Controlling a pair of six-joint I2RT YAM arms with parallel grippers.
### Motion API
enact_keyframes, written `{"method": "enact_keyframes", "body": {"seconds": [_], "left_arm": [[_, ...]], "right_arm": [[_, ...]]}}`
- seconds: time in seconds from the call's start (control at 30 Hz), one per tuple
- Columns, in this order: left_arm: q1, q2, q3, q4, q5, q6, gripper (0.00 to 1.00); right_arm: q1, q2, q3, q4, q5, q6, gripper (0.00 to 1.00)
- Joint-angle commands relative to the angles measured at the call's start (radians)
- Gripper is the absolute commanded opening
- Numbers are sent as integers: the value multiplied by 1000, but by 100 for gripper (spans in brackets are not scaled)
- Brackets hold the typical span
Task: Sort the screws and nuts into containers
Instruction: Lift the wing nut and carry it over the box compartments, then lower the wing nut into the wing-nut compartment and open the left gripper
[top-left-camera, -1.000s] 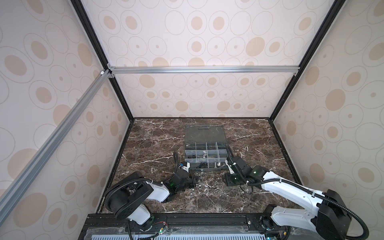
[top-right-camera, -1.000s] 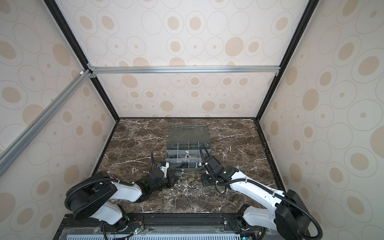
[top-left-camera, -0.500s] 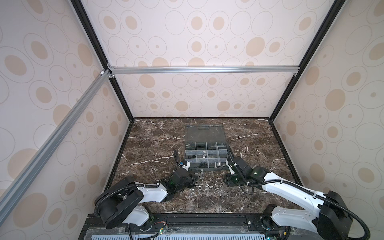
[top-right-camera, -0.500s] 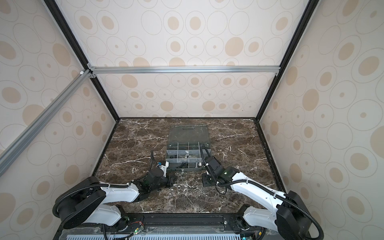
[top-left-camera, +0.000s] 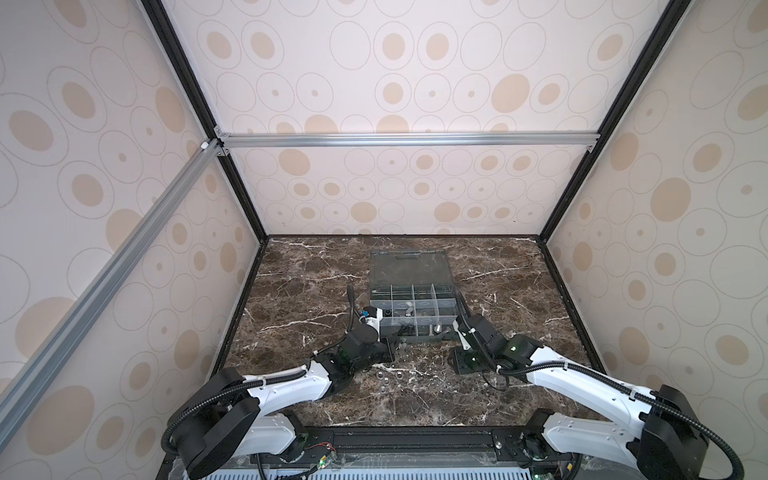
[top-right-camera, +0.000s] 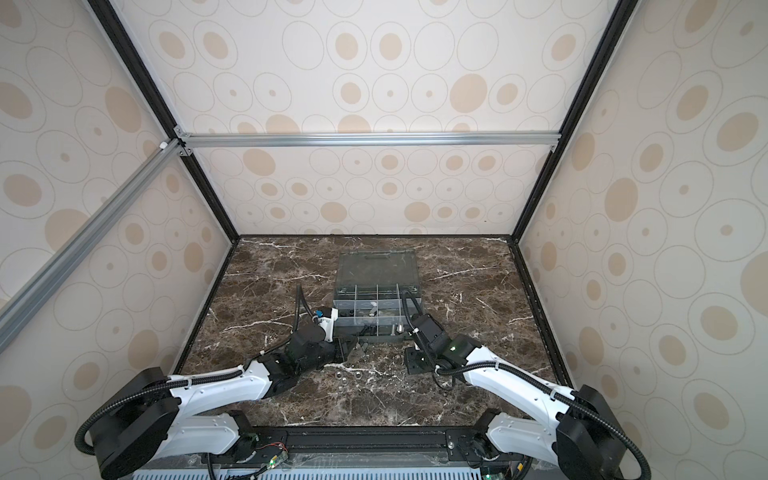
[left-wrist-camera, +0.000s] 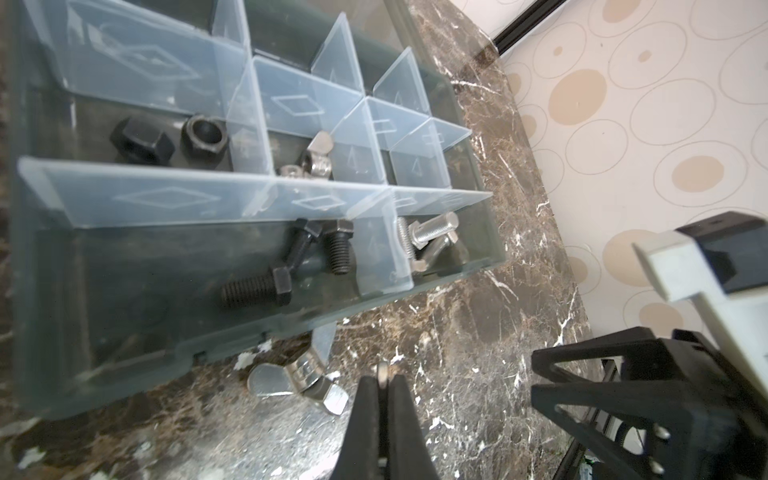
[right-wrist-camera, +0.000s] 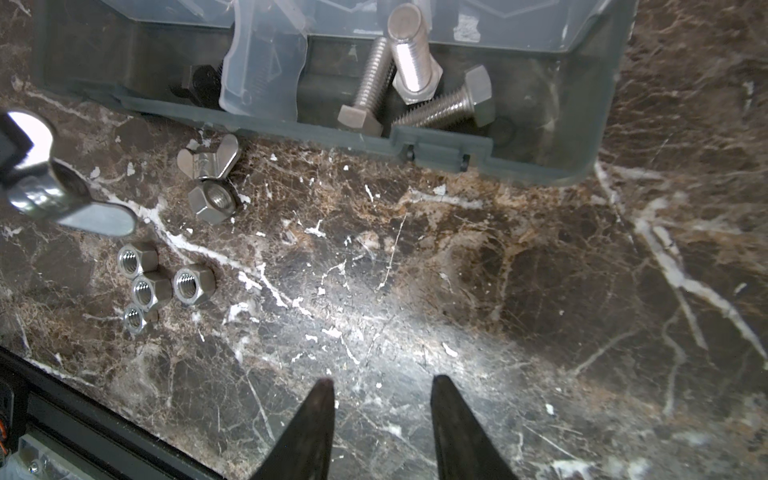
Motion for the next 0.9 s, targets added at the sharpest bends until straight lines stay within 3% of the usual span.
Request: {"method": "enact_keyframes", "body": {"seconds": [0.0, 0.5, 0.87], "left_arm": [[15, -15, 81, -30, -33, 51, 0], [195, 295, 406, -30, 107, 161, 0], [250, 449, 481, 7, 157, 155, 0]], "right_arm": [[-6, -18, -9, -3, 9, 18, 42], [-6, -42, -7, -37, 30, 22, 42], [-6, -35, -23, -25, 33, 38, 42]]}}
